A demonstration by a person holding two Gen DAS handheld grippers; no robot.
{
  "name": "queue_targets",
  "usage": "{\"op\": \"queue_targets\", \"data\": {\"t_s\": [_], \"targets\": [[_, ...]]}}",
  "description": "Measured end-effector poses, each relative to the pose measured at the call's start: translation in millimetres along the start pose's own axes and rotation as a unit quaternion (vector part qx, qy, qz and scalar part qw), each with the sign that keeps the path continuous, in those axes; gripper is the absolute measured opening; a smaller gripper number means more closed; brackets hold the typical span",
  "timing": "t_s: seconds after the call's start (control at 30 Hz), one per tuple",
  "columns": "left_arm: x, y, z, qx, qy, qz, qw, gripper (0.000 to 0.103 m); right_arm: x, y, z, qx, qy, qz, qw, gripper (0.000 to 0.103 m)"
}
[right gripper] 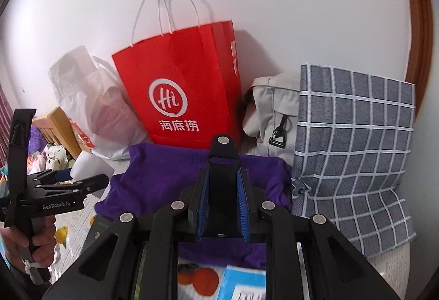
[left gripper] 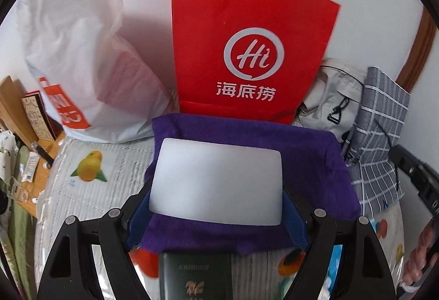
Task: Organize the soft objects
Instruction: 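Lower the sponge onto the purple towel and open the left gripper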
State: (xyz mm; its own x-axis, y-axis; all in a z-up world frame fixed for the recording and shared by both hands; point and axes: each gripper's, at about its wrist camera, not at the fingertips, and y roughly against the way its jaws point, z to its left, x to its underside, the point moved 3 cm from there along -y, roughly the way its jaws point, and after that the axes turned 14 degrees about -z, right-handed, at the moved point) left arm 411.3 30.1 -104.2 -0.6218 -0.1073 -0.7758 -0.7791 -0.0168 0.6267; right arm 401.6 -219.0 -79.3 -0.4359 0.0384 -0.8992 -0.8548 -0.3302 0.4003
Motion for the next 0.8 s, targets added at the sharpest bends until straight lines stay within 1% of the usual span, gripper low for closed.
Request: {"op": "queue_targets", "data": {"t_s": [0.07,0.23,0.33,0.43,0.6,0.8], "targets": [[-1.9,-16.7,0.9,0.0,0.002,0.007,1.0,0.081,4.2,-14.8,-2.7,0.001,0.0,0.01,1.0,0.021],[1.2,-51.9,5.4,0.0,0.006,0.028,0.9996,0.081,26.7,-54.6,-12.6,-0.004,-0.003,0.051,0.999,0.021],[4.4,-68.5,11.0,-0.001,0.016,0.044,0.9989,0.081,38.0,-74.5,-20.6,-0.012,-0.01,0.079,0.997,0.021],[7.2,-78.5,15.1,-0.007,0.011,0.047,0.9988,0.081,50.6,-89.1,-27.2,-0.004,-0.003,0.107,0.994,0.021],[12.5,-95.6,17.7,0.001,0.013,0.064,0.9979,0.081,66.6,-102.4,-35.7,0.003,-0.011,0.139,0.99,0.021],[17.4,-107.4,19.1,0.012,0.022,0.075,0.9969,0.081,78.4,-108.0,-36.0,0.0,-0.008,0.158,0.987,0.021]]}}
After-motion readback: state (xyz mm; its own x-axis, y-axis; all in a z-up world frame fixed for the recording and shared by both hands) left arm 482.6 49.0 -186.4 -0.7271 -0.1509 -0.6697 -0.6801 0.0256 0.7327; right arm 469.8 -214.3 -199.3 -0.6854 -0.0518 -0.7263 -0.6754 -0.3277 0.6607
